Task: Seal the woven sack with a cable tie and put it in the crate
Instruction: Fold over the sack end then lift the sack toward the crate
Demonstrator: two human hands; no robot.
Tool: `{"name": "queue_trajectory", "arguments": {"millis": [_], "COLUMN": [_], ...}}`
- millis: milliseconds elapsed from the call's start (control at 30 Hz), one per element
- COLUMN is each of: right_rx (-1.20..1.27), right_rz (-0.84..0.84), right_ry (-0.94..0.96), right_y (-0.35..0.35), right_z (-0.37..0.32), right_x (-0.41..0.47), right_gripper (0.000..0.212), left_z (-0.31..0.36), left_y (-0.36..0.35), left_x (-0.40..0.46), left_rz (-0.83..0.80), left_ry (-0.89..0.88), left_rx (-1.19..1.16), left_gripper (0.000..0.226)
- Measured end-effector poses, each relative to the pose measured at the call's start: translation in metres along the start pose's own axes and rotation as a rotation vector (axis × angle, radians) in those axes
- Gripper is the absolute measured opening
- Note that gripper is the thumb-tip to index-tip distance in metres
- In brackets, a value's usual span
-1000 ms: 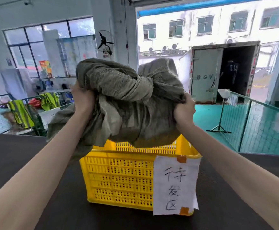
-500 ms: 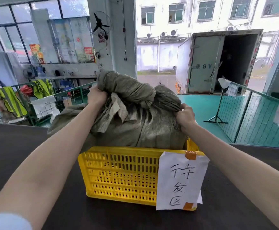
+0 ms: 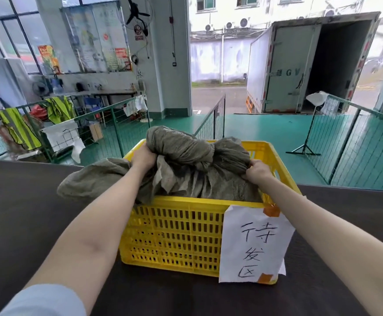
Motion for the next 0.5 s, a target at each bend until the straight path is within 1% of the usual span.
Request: {"name": "queue_trajectory", "arguments": {"millis": [67,100,133,200,233,267,300,400,433,467,500], "right_rx": [-0.047,-0.076,-0.115,-0.202,-0.234,-0.255,-0.265,-0.266,-0.26,-0.249,-0.233], "right_rz": [-0.038,-0.067,-0.095,-0.123,-0.119,-0.104,-0.084,-0.038,-0.039,-0.041,-0.048], "right_ry": [-0.003,-0.004,-0.002,0.012,0.038,0.076,0.118,0.223,0.24,0.25,0.251], "right_y": [-0.002,-0.003,-0.004,-0.005,-0.005,-0.005,-0.004,-0.001,-0.001,0.0,0.0], "right_z": [-0.002,-0.004,-0.006,-0.008,-0.011,-0.014,-0.016,-0.02,-0.02,-0.02,-0.02], "right_x": [0.001,0.0,0.0,-0.002,-0.005,-0.007,-0.01,-0.018,-0.021,-0.023,-0.024], "right_gripper": [0.039,0.041,0.043,0.047,0.048,0.047,0.044,0.03,0.027,0.026,0.026], "left_z": [-0.007,-0.011,-0.013,-0.015,-0.017,-0.02,-0.026,-0.035,-0.038,-0.041,-0.04], "left_y": [0.002,0.005,0.011,0.022,0.026,0.029,0.028,0.012,0.007,0.001,-0.004], "left_x": [-0.005,-0.009,-0.012,-0.018,-0.021,-0.026,-0.031,-0.049,-0.052,-0.054,-0.056], "left_rz": [-0.087,-0.12,-0.14,-0.161,-0.182,-0.224,-0.295,-0.521,-0.534,-0.511,-0.454], "left_ry": [0.034,0.074,0.108,0.149,0.176,0.209,0.241,0.245,0.246,0.241,0.234], "left_rx": [0.123,0.203,0.31,0.538,0.609,0.644,0.628,0.487,0.502,0.564,0.644], "left_gripper": [0.059,0.071,0.078,0.081,0.086,0.092,0.1,0.108,0.112,0.116,0.118]}}
Point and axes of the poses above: each hand's wrist, its own x-axis towards the middle knuckle, its own y-axis out of the back of the hand, z = x × y, the point moved 6 cm from there along x, towards the middle knuckle, and after that the axes turned 12 degrees about -z, right-handed, at the moved point
